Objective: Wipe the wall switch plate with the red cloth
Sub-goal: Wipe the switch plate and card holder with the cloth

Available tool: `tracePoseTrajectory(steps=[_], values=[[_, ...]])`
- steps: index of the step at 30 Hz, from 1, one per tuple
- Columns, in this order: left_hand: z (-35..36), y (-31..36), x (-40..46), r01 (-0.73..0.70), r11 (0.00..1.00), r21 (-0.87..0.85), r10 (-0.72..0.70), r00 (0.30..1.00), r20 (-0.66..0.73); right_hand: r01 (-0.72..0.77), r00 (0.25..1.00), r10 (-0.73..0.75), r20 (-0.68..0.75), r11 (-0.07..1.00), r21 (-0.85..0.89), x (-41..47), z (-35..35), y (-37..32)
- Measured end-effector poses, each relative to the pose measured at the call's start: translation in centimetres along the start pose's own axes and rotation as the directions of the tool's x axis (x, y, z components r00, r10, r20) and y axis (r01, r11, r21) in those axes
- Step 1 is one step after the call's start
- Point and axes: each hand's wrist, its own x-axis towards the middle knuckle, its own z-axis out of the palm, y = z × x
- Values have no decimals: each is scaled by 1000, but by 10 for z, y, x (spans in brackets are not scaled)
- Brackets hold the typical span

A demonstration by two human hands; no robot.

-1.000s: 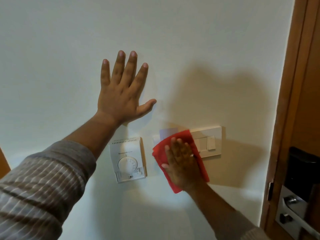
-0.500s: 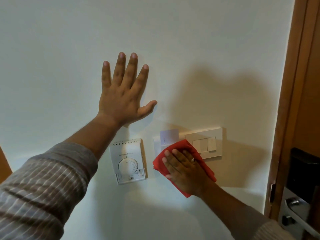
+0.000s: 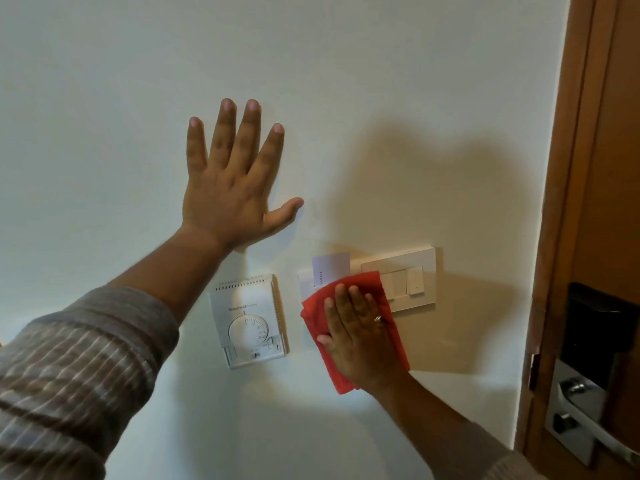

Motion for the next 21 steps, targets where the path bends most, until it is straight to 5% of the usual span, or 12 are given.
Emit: tracePoseTrajectory(steps=[7,13,18,21], values=[[-3,3,-1,10,1000,-3,-10,1000,26,217,976,-216,-34,975,41,21,-4,11],[-8,13,-1,18,999,-48,-18,1000,-7,-141,990,143,-23,988,70,9,3,-8],[-10,7,-1,21,997,-72,-18,999,46,309,951,-309,8,950,36,1,7,20],[-9,0,-4,18,998,-54,-15,999,46,249,968,-248,-22,967,56,9,-1,17]])
